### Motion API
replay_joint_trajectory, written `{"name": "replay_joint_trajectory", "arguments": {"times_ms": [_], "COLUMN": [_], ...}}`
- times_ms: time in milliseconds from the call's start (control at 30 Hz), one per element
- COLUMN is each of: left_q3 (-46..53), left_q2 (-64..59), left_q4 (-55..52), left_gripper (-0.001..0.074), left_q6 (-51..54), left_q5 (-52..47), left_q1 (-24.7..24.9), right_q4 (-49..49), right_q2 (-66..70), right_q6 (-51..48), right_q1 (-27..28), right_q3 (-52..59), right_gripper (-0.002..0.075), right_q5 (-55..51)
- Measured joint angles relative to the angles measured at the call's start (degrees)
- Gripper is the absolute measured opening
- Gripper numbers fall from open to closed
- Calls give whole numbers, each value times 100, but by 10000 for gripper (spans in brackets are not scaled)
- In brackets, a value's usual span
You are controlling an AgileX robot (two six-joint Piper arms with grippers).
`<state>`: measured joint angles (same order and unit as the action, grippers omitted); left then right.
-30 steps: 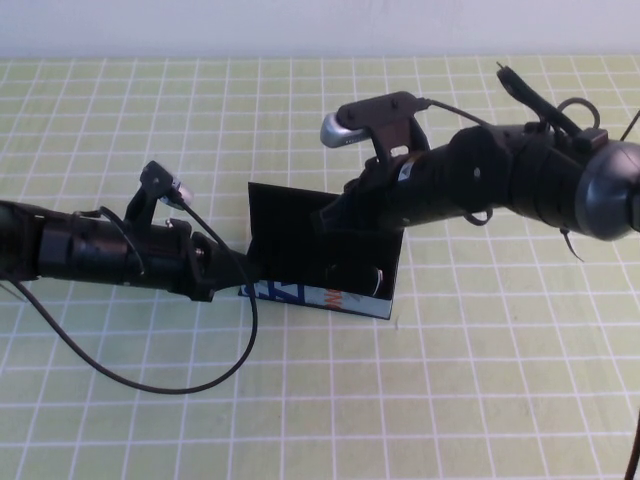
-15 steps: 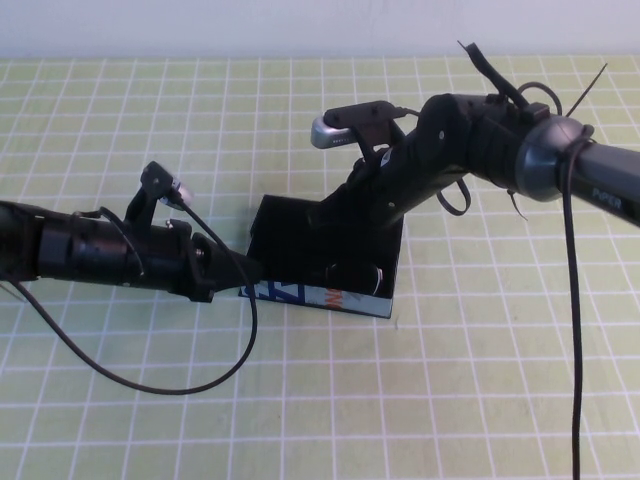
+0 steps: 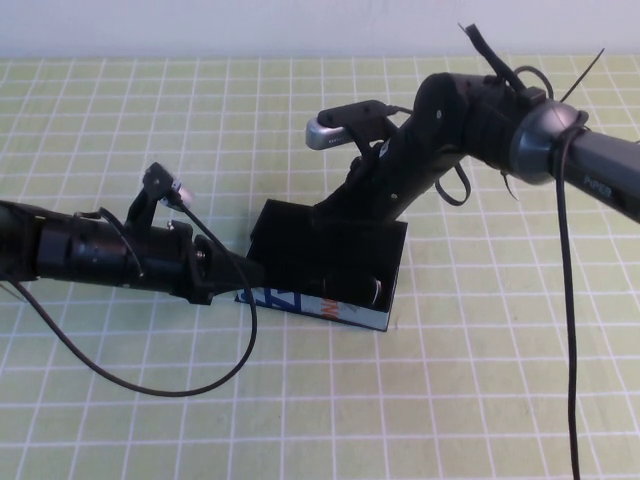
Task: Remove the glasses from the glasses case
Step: Pick up the glasses from the glasses case
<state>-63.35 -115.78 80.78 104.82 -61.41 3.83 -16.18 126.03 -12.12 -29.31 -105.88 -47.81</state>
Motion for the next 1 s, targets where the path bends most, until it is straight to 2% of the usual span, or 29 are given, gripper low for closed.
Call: {"name": "replay_joint_trajectory", "arguments": {"times_ms": [233, 467, 600, 867, 1000], "left_q3": [0, -54, -379, -980, -1081], "left_q2": [127, 344, 248, -254, -432], "left_q4": [10, 648, 779, 798, 760], "left_gripper": [-4, -4, -4, -4, -4], "left_q6": [0, 69, -214, -664, -804], "left_q5": [-109, -122, 229, 283, 229], "left_q1": [0, 0, 0, 0, 0], "right_q4": [-61, -163, 12, 448, 462], "right_q2": [-1, -1, -1, -1, -1], "right_q6": [-817, -1750, -2185, -2646, -3079], "right_q1": [0, -63, -280, -641, -666], "right_q3": [-650, -728, -728, -728, -728], "right_gripper": [-17, -18, -18, -14, 22], "right_q5": [-1053, -1688, -1886, -1983, -2064]}}
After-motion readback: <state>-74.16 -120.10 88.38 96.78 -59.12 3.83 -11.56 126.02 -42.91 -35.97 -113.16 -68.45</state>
